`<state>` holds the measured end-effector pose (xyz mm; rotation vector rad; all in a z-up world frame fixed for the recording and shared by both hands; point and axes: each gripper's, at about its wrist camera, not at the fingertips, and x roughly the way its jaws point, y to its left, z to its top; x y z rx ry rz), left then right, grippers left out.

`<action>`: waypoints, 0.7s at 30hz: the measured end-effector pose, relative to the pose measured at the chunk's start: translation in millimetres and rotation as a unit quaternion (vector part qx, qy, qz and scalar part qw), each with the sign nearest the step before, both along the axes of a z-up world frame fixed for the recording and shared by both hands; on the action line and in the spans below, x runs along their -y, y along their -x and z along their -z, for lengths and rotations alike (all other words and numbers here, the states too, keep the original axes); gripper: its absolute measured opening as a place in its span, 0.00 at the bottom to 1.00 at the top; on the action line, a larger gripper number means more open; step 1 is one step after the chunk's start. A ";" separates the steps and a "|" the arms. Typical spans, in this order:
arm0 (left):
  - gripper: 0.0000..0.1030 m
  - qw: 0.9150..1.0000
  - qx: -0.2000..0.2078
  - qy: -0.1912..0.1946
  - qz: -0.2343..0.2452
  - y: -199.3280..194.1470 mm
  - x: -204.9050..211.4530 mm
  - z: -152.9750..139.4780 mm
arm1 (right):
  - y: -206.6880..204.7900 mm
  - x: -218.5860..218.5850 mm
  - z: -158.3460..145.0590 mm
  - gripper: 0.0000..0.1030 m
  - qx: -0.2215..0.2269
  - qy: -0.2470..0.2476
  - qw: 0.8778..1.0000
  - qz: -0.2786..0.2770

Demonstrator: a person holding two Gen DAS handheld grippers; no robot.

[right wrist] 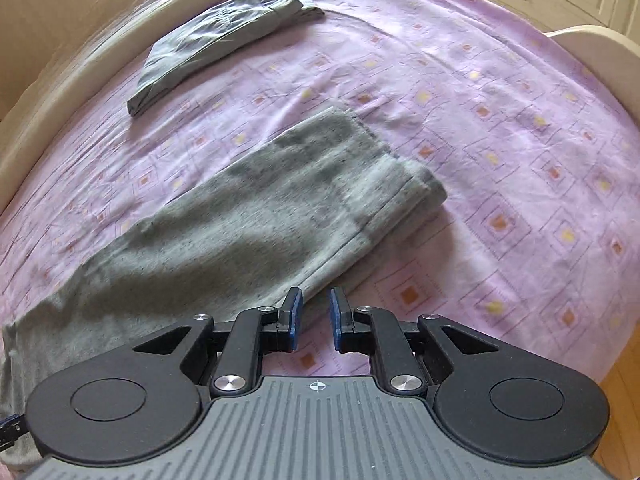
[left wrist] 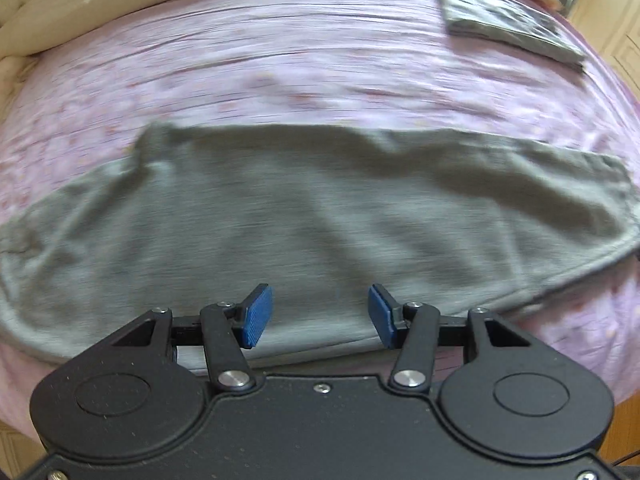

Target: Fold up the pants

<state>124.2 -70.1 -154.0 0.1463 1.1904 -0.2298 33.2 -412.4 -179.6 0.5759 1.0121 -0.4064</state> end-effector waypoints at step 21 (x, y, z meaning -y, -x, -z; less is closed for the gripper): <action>0.64 0.996 -0.066 -0.035 0.042 14.6 100.7 57.2 | -8.4 94.2 24.8 0.15 0.024 -0.086 0.996 0.024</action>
